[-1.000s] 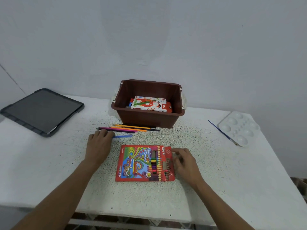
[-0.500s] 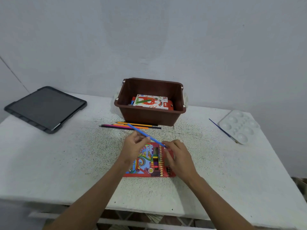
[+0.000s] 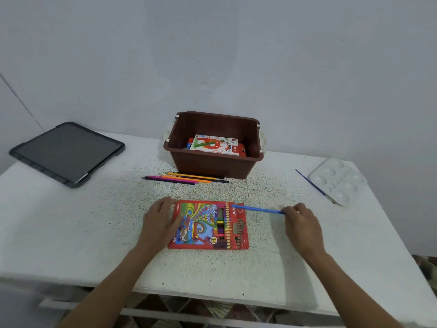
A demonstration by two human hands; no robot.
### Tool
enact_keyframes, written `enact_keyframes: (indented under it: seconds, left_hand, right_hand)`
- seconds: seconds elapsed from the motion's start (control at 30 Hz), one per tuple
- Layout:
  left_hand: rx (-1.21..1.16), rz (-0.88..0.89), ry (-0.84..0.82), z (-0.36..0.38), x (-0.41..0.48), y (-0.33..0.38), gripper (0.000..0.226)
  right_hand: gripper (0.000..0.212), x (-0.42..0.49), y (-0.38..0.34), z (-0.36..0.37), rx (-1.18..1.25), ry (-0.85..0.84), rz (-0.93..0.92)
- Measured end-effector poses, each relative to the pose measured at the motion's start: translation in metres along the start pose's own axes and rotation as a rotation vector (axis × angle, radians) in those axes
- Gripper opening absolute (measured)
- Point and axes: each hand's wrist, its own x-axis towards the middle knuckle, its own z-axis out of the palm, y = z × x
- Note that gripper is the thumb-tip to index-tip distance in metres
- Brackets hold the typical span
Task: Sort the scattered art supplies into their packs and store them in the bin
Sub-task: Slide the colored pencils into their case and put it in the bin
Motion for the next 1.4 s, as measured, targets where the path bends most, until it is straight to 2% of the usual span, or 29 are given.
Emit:
enact_keyframes:
  seconds: [0.13, 0.23, 0.5, 0.7, 0.97, 1.13, 1.27, 1.4]
  left_hand:
    - [0.148, 0.097, -0.022, 0.006, -0.02, -0.023, 0.075]
    - [0.158, 0.089, -0.052, 0.006, -0.023, -0.02, 0.081]
    - [0.203, 0.062, -0.079, 0.01, -0.021, -0.022, 0.069]
    - [0.215, 0.067, -0.063, 0.011, -0.021, -0.026, 0.066]
    - [0.206, 0.095, -0.025, 0.012, -0.019, -0.027, 0.063]
    - [0.149, 0.061, 0.073, 0.011, -0.013, -0.025, 0.06]
    - [0.174, 0.049, 0.133, 0.003, 0.002, -0.023, 0.056]
    - [0.259, 0.028, 0.061, -0.007, 0.024, -0.022, 0.043]
  right_hand:
    - [0.019, 0.001, 0.015, -0.008, -0.076, -0.016, -0.047]
    - [0.018, 0.002, 0.011, -0.007, -0.077, -0.023, -0.074]
    - [0.025, -0.001, -0.041, 0.002, -0.096, -0.068, -0.216]
    - [0.036, -0.005, -0.073, 0.015, -0.005, -0.137, -0.296]
    - [0.048, -0.009, -0.087, 0.032, 0.21, -0.187, -0.25]
    - [0.036, -0.014, -0.082, 0.032, 0.374, -0.183, -0.195]
    - [0.056, -0.018, -0.082, 0.03, 0.45, -0.183, -0.116]
    - [0.059, -0.02, -0.083, 0.027, 0.459, -0.191, -0.102]
